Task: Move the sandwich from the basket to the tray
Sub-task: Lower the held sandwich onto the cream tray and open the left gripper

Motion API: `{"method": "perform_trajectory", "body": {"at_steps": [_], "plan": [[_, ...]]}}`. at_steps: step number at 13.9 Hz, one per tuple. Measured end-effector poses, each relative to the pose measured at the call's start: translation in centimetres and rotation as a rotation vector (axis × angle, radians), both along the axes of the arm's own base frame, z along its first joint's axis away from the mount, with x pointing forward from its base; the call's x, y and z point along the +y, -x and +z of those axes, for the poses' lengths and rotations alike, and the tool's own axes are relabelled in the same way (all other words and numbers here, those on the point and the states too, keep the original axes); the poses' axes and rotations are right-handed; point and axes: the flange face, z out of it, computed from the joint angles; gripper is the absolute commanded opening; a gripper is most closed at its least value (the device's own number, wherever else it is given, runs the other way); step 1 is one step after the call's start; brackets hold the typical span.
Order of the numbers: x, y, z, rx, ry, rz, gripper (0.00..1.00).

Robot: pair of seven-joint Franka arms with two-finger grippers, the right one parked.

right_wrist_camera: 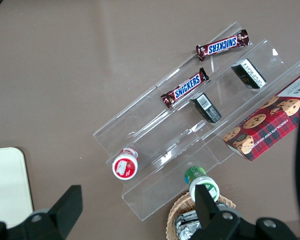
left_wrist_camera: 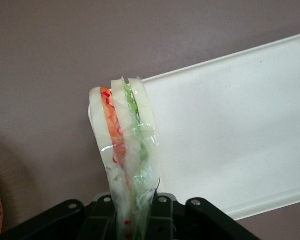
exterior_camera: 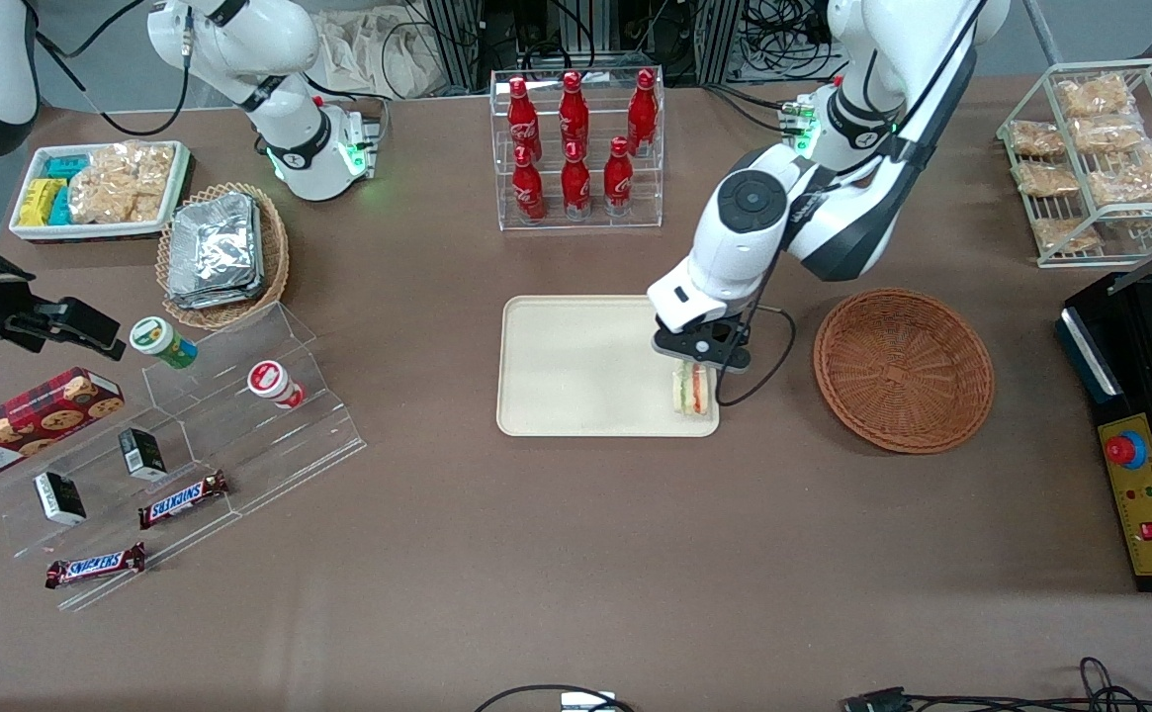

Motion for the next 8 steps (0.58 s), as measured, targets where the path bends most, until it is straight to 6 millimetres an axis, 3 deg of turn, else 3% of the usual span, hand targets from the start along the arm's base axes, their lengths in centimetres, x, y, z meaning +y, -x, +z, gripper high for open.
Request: {"method": "perform_trajectory", "body": {"at_steps": [5, 8], "plan": [[-1.4, 0.7, -4.3, 0.065, -0.020, -0.044, 0.19], [-1.8, 0.7, -5.7, 0.090, -0.019, -0.017, 0.19]]}}
